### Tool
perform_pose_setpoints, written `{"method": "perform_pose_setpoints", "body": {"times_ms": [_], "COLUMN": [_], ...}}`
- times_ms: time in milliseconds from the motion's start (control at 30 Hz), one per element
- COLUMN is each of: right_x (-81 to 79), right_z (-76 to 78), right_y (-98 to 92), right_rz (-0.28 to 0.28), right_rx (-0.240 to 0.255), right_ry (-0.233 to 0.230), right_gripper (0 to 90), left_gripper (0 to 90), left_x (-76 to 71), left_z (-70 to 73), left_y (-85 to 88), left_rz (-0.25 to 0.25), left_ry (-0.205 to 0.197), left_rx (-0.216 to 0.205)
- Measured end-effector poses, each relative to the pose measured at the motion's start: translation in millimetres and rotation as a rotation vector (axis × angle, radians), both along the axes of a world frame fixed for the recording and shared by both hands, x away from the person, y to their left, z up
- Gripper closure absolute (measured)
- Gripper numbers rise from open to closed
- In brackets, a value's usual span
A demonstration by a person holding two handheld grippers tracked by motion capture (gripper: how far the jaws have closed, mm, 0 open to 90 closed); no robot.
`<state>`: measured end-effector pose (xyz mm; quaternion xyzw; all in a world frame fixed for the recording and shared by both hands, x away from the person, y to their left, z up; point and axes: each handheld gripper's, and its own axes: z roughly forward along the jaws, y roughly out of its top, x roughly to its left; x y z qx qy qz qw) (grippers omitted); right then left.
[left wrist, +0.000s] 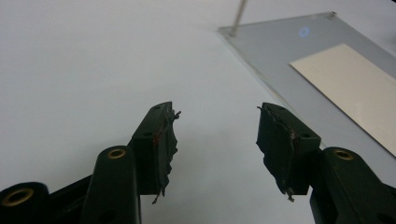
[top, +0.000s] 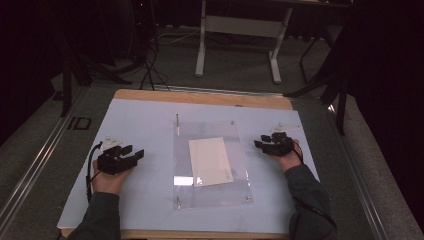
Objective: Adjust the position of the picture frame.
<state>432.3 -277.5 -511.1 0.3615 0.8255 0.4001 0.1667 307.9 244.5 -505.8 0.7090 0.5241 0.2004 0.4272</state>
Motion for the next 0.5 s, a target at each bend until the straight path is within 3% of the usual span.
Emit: {"method": "perform_pose_setpoints", "body": {"times_ms": [100, 233, 300, 333, 500], "right_x": [9.5, 18.9, 22.6, 24.2, 31.1], "right_z": [3.1, 0.8, -0.9, -1.7, -4.4], "right_y": [14.1, 26.9, 32.5, 34.9, 44.4], "right_rz": [0.052, 0.061, 0.067, 0.07, 0.072], "right_rx": [0.044, 0.03, 0.022, 0.021, 0.008], "right_ry": [-0.026, -0.02, -0.015, -0.014, -0.004], "right_gripper": [57.1, 58.1, 58.1, 58.0, 56.6], "left_gripper": [46.3, 46.6, 46.9, 46.8, 47.2], "left_x": [-5.6, -8.5, -10.6, -13.5, -19.1], "left_z": [2.4, 2.9, 2.1, 1.6, 1.0], "left_y": [-4.4, -7.1, -8.2, -9.8, -17.2], "left_rz": [-0.032, -0.046, -0.051, -0.06, -0.077], "left_ry": [-0.025, -0.027, -0.034, -0.037, -0.041], "left_rx": [0.027, 0.035, 0.023, -0.003, 0.001]}}
